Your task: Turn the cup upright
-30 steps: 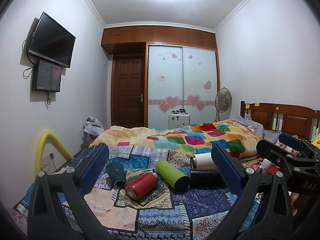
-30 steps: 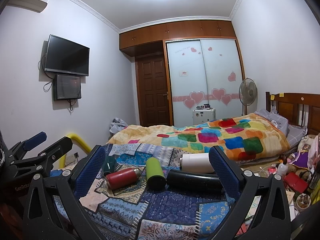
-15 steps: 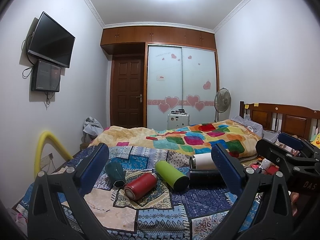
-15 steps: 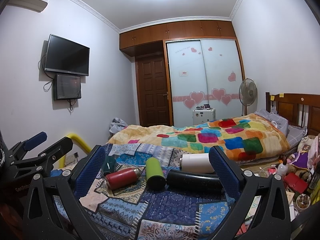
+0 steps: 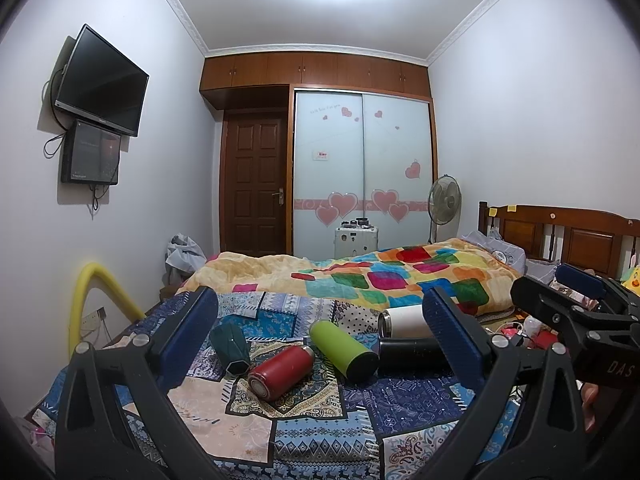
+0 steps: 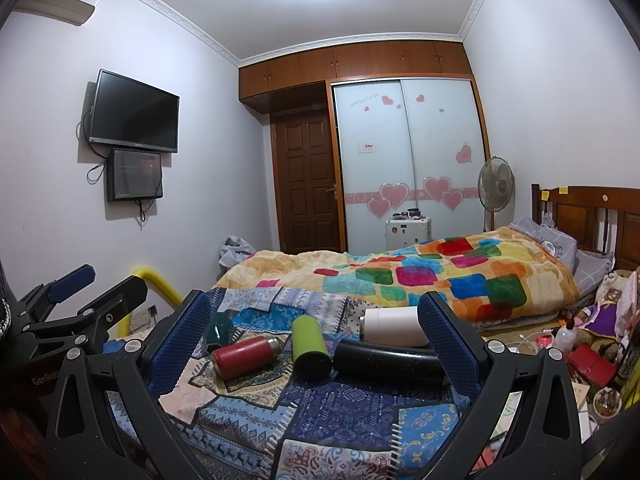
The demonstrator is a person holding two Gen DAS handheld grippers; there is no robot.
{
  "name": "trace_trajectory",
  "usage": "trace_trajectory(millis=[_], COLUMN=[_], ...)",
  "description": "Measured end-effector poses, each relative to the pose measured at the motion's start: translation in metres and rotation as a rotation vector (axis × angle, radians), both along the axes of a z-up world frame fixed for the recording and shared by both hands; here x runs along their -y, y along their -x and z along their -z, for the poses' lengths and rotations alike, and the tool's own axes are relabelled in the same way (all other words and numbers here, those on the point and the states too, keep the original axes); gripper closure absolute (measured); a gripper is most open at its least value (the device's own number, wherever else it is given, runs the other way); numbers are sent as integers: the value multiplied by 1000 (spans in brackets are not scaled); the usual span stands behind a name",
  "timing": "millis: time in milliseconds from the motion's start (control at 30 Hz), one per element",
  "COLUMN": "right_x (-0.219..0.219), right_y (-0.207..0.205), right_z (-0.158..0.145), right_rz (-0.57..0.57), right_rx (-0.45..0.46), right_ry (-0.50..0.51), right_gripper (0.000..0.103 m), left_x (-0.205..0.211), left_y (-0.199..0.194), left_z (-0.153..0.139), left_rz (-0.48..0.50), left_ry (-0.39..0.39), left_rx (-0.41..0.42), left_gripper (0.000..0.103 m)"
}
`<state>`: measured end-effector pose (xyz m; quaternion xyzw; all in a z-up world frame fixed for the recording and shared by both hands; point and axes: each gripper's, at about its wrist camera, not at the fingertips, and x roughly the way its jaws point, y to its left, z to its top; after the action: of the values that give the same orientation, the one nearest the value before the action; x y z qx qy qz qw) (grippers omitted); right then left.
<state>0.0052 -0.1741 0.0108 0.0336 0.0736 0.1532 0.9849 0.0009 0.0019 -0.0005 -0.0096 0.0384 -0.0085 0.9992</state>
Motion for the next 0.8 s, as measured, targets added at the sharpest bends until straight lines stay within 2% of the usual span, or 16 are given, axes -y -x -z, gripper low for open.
trace_trajectory(millis=[533,800], right_x=[-3,-7], right_y=[-5,-18], right_z=[6,14], right_rz=[-3,-10], right_rx=[-9,-35], right_ry=[4,8], right_gripper=[0,0], left_x=[0,-8], left_y=[-2,-16], left_z=[2,11], left_rz=[-3,-22], left_ry=[0,5], left_rx=[-7,-47], left_gripper=[0,0])
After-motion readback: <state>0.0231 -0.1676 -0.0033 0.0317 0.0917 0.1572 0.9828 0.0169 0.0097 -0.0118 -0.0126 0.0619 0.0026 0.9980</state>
